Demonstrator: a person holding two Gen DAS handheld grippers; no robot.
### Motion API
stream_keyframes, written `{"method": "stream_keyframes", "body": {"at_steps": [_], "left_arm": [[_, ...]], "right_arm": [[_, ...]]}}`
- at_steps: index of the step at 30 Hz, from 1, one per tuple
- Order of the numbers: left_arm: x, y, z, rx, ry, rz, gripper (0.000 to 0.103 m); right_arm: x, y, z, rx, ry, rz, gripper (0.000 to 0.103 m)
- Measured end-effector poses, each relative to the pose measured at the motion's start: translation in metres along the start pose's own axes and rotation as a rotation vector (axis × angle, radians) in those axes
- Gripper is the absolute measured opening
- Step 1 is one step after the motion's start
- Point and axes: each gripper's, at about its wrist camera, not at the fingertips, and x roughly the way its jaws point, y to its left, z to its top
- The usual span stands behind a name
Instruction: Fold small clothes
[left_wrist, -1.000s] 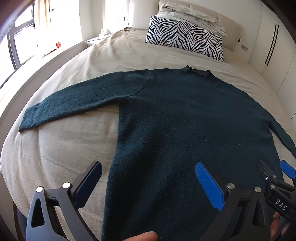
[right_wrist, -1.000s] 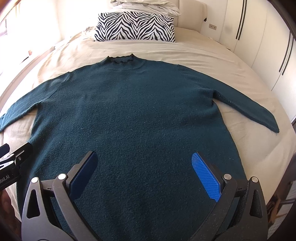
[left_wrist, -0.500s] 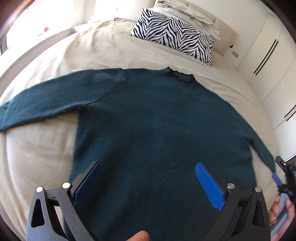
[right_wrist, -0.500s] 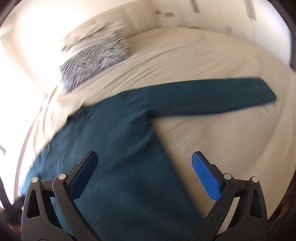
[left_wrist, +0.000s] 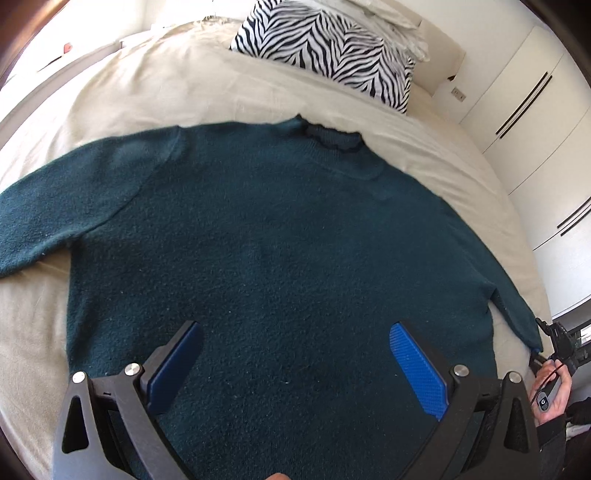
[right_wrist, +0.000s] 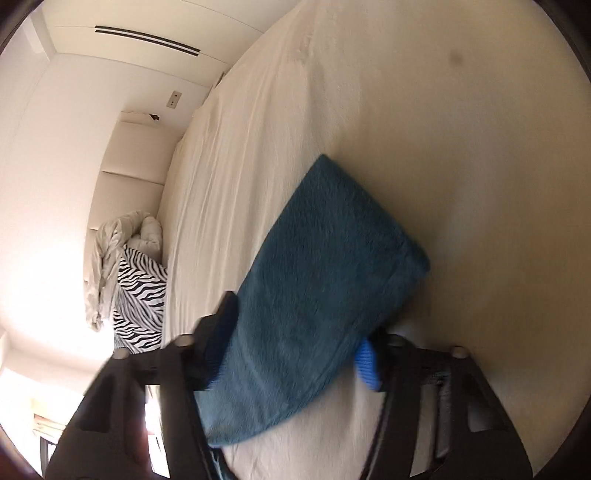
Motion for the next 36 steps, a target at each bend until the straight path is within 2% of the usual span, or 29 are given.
{"method": "stream_keyframes", "body": {"at_steps": [3,5,7,9,13,15,18,22,23,25,26,27,31,33,36], "left_arm": [[0.005,0.003,0.003,-0.011,-0.002,-0.04,0.103],[0.008,0.005,0.007,-0.011,-0.005,-0.068,0.1],[0.01,0.007,0.011,-0.016,0.001,-0.09,0.085],[0.012,0.011,0.014,-0.04,0.017,-0.139,0.077],[0.01,0.017,0.018,-0.089,0.013,-0.231,0.076],[0.008,0.021,0.019,-0.101,0.008,-0.252,0.076],[0.007,0.032,0.018,-0.133,0.007,-0.287,0.079],[0.009,0.044,0.016,-0.182,0.019,-0.318,0.081],[0.01,0.044,0.015,-0.186,0.024,-0.326,0.081],[0.012,0.044,0.013,-0.187,0.036,-0.344,0.082],[0.013,0.043,0.011,-0.188,0.042,-0.352,0.083],[0.016,0.041,0.01,-0.194,0.054,-0.37,0.085],[0.03,0.034,0.008,-0.241,0.1,-0.43,0.085],[0.035,0.025,0.008,-0.242,0.114,-0.447,0.085],[0.044,0.012,0.006,-0.241,0.138,-0.473,0.085]], "right_arm": [[0.011,0.022,0.005,-0.096,-0.008,-0.03,0.011],[0.014,0.051,-0.002,-0.175,-0.023,-0.021,0.01],[0.019,0.091,-0.016,-0.278,-0.002,0.01,0.009],[0.025,0.133,-0.044,-0.379,0.031,0.032,0.009],[0.05,0.222,-0.136,-0.638,0.155,0.11,0.009],[0.065,0.259,-0.203,-0.761,0.239,0.154,0.009],[0.09,0.294,-0.308,-0.914,0.363,0.17,0.009],[0.126,0.29,-0.399,-1.036,0.481,0.127,0.014],[0.134,0.285,-0.413,-1.035,0.508,0.136,0.021],[0.141,0.279,-0.432,-0.995,0.53,0.157,0.045],[0.137,0.271,-0.432,-0.972,0.523,0.175,0.063],[0.13,0.265,-0.431,-0.956,0.511,0.195,0.066],[0.102,0.242,-0.428,-0.928,0.494,0.238,0.066],[0.088,0.224,-0.413,-0.871,0.503,0.266,0.066],[0.091,0.197,-0.388,-0.761,0.5,0.281,0.066]]}}
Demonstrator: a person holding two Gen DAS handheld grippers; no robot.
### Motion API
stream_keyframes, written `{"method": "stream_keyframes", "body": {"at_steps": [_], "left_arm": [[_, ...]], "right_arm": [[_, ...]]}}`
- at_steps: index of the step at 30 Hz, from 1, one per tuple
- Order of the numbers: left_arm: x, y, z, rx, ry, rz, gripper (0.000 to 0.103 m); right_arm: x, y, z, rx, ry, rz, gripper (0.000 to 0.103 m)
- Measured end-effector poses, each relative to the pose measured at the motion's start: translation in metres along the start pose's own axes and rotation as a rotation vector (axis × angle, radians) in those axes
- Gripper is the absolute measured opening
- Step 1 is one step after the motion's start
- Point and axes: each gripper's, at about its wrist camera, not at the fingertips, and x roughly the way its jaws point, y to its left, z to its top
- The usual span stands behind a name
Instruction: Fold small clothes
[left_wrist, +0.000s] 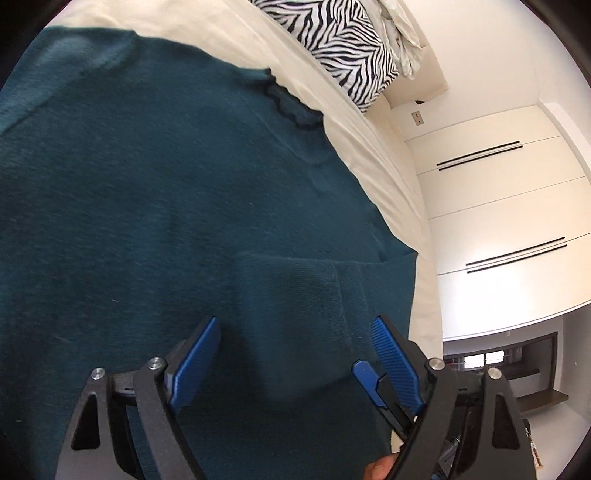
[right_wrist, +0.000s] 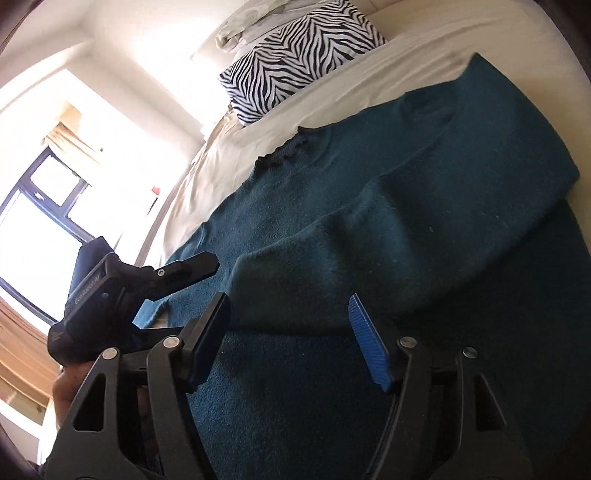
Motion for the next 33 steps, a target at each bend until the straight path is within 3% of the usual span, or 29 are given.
{"method": "stream_keyframes", "body": {"at_steps": [5,6,8,10,11,14,17,21,25,29,33], "left_arm": [[0.022,-0.007,0.0,-0.006,0.031,-0.006,0.084],[0.022,-0.007,-0.001,-0.003,0.028,-0.008,0.078],[0.025,-0.011,-0.001,0.003,0.037,-0.013,0.056],[0.031,-0.014,0.0,0.013,0.067,-0.004,0.011],[0.03,-0.017,0.001,0.031,0.064,0.017,0.007],[0.019,-0.026,0.009,0.083,0.033,0.015,0.008],[-0.005,-0.032,0.03,0.129,-0.048,0.026,0.008],[-0.042,-0.018,0.064,0.129,-0.158,0.054,0.008],[-0.052,0.001,0.084,0.133,-0.212,0.12,0.008],[-0.038,0.017,0.09,0.121,-0.182,0.148,0.008],[-0.025,0.032,0.088,0.135,-0.153,0.177,0.008]], "right_arm": [[-0.005,-0.048,0.003,0.15,-0.028,0.062,0.066],[-0.006,-0.051,0.003,0.151,-0.036,0.065,0.066],[-0.009,-0.057,0.004,0.159,-0.048,0.07,0.066],[-0.013,-0.063,0.003,0.173,-0.052,0.076,0.066],[-0.015,-0.067,0.003,0.183,-0.054,0.08,0.066],[-0.026,-0.075,0.003,0.197,-0.061,0.08,0.066],[-0.039,-0.084,0.003,0.21,-0.063,0.075,0.066],[-0.049,-0.098,0.01,0.249,-0.082,0.07,0.066],[-0.059,-0.107,0.015,0.278,-0.081,0.064,0.066],[-0.064,-0.104,0.024,0.284,-0.065,0.049,0.066],[-0.068,-0.094,0.057,0.283,-0.065,0.034,0.066]]}}
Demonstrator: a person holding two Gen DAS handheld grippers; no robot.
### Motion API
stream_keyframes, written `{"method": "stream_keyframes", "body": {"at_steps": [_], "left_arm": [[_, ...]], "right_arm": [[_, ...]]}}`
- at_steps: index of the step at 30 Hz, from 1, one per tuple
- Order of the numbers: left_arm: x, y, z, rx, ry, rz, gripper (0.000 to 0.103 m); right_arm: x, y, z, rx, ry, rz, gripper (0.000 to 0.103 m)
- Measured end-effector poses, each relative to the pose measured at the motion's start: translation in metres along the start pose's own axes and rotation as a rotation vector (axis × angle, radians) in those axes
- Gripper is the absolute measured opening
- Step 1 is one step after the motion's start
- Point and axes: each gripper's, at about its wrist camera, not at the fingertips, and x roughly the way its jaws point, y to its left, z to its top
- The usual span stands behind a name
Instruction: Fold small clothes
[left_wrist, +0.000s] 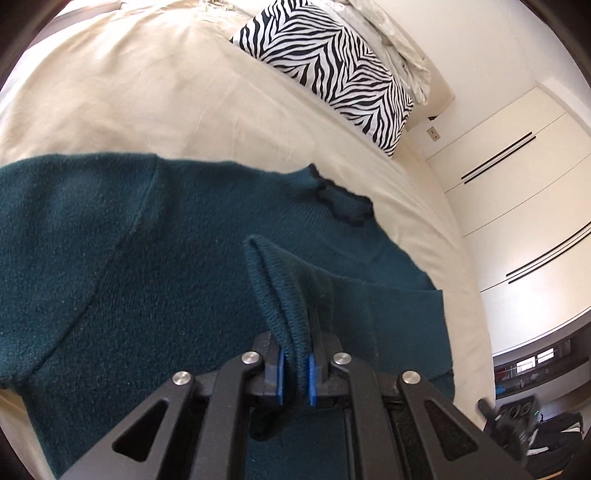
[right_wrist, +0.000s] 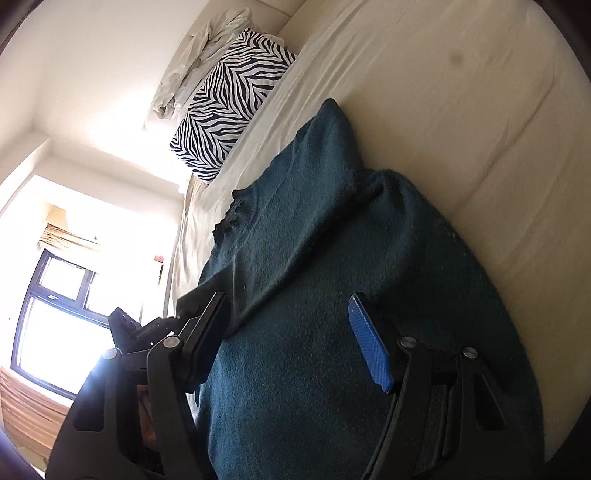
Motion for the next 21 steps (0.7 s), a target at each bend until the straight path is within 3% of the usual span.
{"method": "stream_keyframes", "body": {"at_steps": [5,7,10,13,16,21], "left_arm": [[0.013,0.019,-0.005,-0.046,0.012,0.006,0.011],[0.014,0.026,-0.008,-0.06,0.004,-0.017,0.013],[0.011,0.033,-0.018,-0.028,-0.027,-0.043,0.014],[0.015,0.033,-0.021,0.013,-0.068,-0.052,0.015],[0.015,0.036,-0.023,0.026,-0.085,-0.063,0.015],[0.014,0.042,-0.027,0.029,-0.095,-0.085,0.015]], "right_arm": [[0.024,0.017,0.059,-0.014,0.072,0.033,0.067],[0.04,0.017,0.086,0.001,0.072,0.006,0.067],[0.071,0.007,0.129,0.086,0.085,0.059,0.067],[0.102,0.0,0.162,0.114,0.11,0.057,0.067],[0.128,-0.023,0.171,0.186,0.177,0.052,0.066],[0.108,-0.033,0.157,0.183,0.183,0.122,0.066]]}}
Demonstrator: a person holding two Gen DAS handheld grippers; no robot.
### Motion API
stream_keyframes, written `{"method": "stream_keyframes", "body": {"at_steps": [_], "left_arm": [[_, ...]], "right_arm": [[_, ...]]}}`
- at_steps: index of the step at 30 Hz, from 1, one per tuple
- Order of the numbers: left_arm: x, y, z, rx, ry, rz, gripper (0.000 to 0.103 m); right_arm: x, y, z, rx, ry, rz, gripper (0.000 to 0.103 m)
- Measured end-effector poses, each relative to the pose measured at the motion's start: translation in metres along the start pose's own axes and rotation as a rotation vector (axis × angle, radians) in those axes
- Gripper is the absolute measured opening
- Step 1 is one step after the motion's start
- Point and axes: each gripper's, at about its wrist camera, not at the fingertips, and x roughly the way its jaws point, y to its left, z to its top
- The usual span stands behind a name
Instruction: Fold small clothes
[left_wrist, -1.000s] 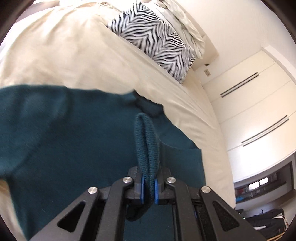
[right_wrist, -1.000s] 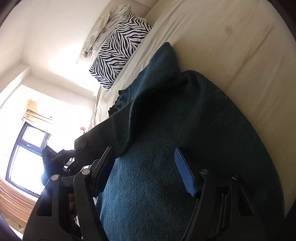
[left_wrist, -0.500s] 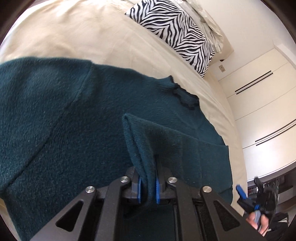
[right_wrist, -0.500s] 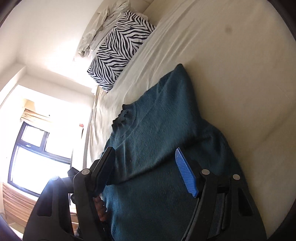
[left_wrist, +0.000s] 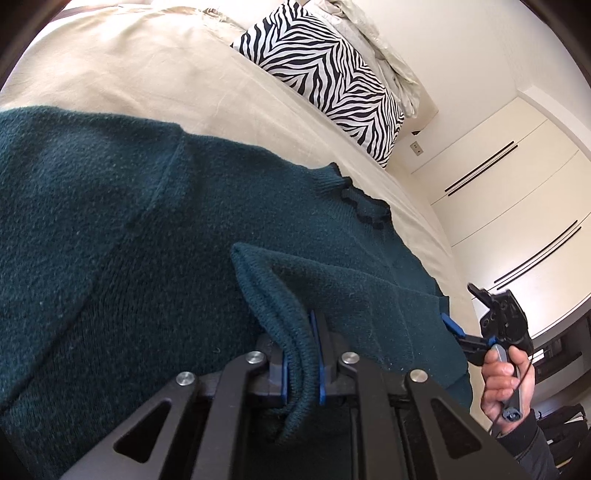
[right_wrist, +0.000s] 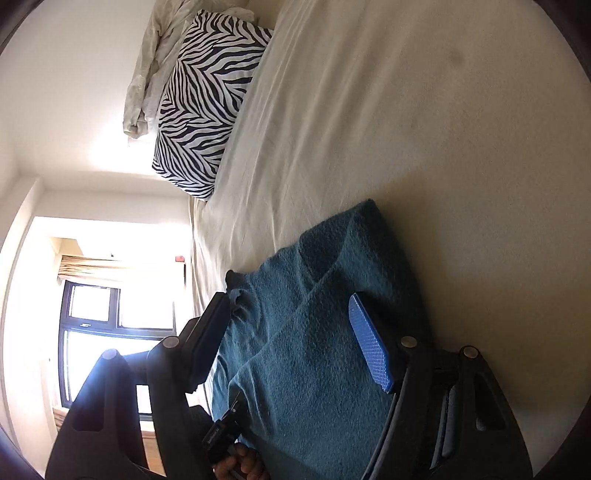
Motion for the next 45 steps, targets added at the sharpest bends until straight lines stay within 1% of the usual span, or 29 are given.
{"method": "stream_keyframes", "body": {"at_steps": [2,8,12,14,16,19,20,21,22,23,24,25,26,27,28,30,31,32,33,34,35,36,37,39,41,42,43,44,45], "left_arm": [[-0.001,-0.001,-0.001,0.009,-0.006,0.005,0.015],[-0.003,0.0,-0.004,0.018,-0.016,0.002,0.015],[-0.004,-0.001,-0.006,0.023,-0.023,0.002,0.015],[-0.005,-0.001,-0.006,0.022,-0.024,0.0,0.015],[-0.006,-0.001,-0.005,0.016,-0.022,-0.006,0.015],[-0.011,0.002,-0.001,-0.008,0.0,-0.029,0.015],[-0.015,0.002,0.0,-0.012,0.006,-0.027,0.016],[-0.025,0.002,0.0,-0.012,0.0,-0.005,0.024],[-0.034,0.002,-0.001,-0.016,-0.012,0.003,0.037],[-0.052,0.004,-0.002,-0.032,-0.034,0.009,0.044],[-0.069,0.005,-0.004,-0.045,-0.059,0.009,0.054],[-0.087,0.008,-0.007,-0.056,-0.091,0.0,0.059],[-0.108,0.013,-0.011,-0.072,-0.136,-0.017,0.069],[-0.133,0.021,-0.017,-0.099,-0.188,-0.03,0.08],[-0.16,0.034,-0.026,-0.139,-0.244,-0.026,0.089],[-0.198,0.062,-0.042,-0.228,-0.317,-0.008,0.091],[-0.214,0.08,-0.05,-0.283,-0.34,-0.004,0.091],[-0.234,0.105,-0.059,-0.36,-0.372,0.005,0.091],[-0.245,0.119,-0.065,-0.405,-0.391,0.01,0.09],[-0.262,0.141,-0.073,-0.479,-0.425,0.015,0.09],[-0.273,0.156,-0.078,-0.532,-0.451,0.015,0.09],[-0.288,0.18,-0.085,-0.611,-0.498,0.009,0.089],[-0.297,0.193,-0.089,-0.659,-0.531,-0.001,0.085],[-0.311,0.219,-0.089,-0.75,-0.576,-0.026,0.082],[-0.318,0.236,-0.082,-0.782,-0.623,-0.029,0.082],[-0.32,0.247,-0.074,-0.801,-0.639,-0.011,0.079],[-0.319,0.255,-0.071,-0.835,-0.638,-0.001,0.073],[-0.317,0.263,-0.069,-0.871,-0.641,-0.01,0.073],[-0.315,0.273,-0.064,-0.904,-0.657,-0.038,0.073]], "right_arm": [[-0.009,-0.003,-0.017,-0.017,0.023,0.023,0.066],[-0.042,-0.013,-0.067,-0.035,0.054,0.049,0.066],[-0.055,-0.027,-0.098,-0.042,0.066,0.039,0.066],[-0.063,-0.035,-0.11,-0.053,0.04,0.071,0.066],[-0.071,-0.042,-0.121,-0.057,0.028,0.084,0.066],[-0.087,-0.047,-0.137,-0.037,-0.007,0.06,0.066],[-0.096,-0.046,-0.145,-0.037,-0.023,0.045,0.066],[-0.104,-0.043,-0.153,-0.042,-0.034,0.042,0.066],[-0.111,-0.04,-0.163,-0.045,-0.037,0.048,0.066],[-0.115,-0.036,-0.171,-0.051,-0.034,0.051,0.066],[-0.12,-0.032,-0.184,-0.071,-0.036,0.045,0.066],[-0.123,-0.026,-0.199,-0.099,-0.039,0.037,0.067],[-0.123,-0.021,-0.211,-0.115,-0.037,0.036,0.067],[-0.121,-0.018,-0.226,-0.124,-0.027,0.044,0.067],[-0.117,-0.017,-0.242,-0.124,-0.006,0.053,0.067],[-0.104,-0.012,-0.272,-0.132,0.025,0.067,0.067],[-0.096,-0.008,-0.286,-0.137,0.043,0.078,0.067],[-0.086,-0.003,-0.296,-0.138,0.061,0.088,0.067],[-0.078,0.001,-0.307,-0.14,0.08,0.098,0.067],[-0.069,0.008,-0.317,-0.148,0.099,0.107,0.067],[-0.062,0.015,-0.327,-0.159,0.114,0.111,0.067],[-0.056,0.021,-0.336,-0.174,0.127,0.112,0.067],[-0.049,0.029,-0.347,-0.191,0.142,0.11,0.067],[-0.04,0.041,-0.361,-0.213,0.165,0.101,0.067],[-0.034,0.051,-0.375,-0.237,0.177,0.091,0.067],[-0.032,0.055,-0.383,-0.246,0.185,0.087,0.067],[-0.032,0.058,-0.389,-0.252,0.188,0.083,0.067],[-0.032,0.061,-0.391,-0.257,0.188,0.08,0.067],[-0.034,0.064,-0.396,-0.267,0.187,0.08,0.067]]}}
